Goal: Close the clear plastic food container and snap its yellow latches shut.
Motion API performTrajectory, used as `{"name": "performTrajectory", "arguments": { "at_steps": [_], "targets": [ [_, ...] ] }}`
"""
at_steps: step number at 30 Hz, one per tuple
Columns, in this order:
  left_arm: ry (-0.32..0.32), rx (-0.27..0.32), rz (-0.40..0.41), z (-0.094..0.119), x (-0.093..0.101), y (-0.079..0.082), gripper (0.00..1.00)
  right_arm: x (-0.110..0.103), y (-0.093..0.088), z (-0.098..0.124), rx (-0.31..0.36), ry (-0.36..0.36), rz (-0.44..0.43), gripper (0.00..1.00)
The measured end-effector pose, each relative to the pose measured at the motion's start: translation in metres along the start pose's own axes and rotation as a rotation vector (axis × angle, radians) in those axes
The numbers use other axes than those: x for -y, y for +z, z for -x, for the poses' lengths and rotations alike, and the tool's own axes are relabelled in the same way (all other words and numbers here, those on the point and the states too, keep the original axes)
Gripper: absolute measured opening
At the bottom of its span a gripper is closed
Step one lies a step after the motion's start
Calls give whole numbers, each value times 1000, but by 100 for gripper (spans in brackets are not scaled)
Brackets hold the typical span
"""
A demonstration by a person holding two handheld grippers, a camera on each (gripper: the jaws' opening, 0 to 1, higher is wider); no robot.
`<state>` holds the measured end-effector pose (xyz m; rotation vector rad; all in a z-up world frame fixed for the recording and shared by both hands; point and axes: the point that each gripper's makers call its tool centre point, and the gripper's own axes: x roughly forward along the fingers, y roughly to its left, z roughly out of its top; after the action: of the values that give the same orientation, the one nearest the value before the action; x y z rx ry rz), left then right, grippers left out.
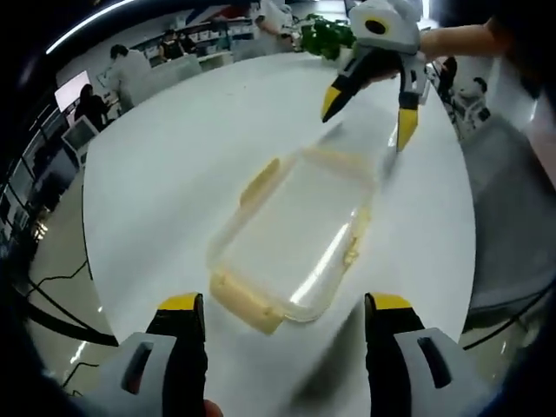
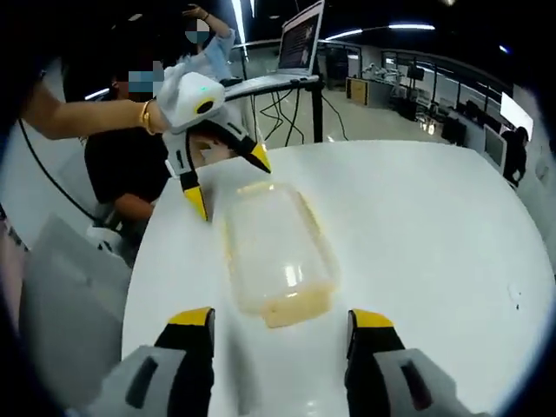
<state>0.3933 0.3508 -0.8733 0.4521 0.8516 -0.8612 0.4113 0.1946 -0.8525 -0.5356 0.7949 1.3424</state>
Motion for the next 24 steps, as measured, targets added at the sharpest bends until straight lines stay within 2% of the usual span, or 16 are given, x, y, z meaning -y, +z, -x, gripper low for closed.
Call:
{"name": "performTrajectory", "arguments": {
  "at_steps": [6, 14, 19, 24],
  "targets": [
    [-11, -28, -13, -6, -1, -7, 73, -1, -5, -10, -62, -7, 102, 58],
    [-32, -45, -21, -8, -3, -12, 73, 4, -8, -19, -99, -13, 114, 57],
    [-46, -47, -29, -8, -2, -12, 73, 3, -12, -26, -143, -4, 157, 56],
    [-59, -53, -49, -9, -2, -12, 73, 6, -12, -29, -150, -9, 159, 55]
  ]
}}
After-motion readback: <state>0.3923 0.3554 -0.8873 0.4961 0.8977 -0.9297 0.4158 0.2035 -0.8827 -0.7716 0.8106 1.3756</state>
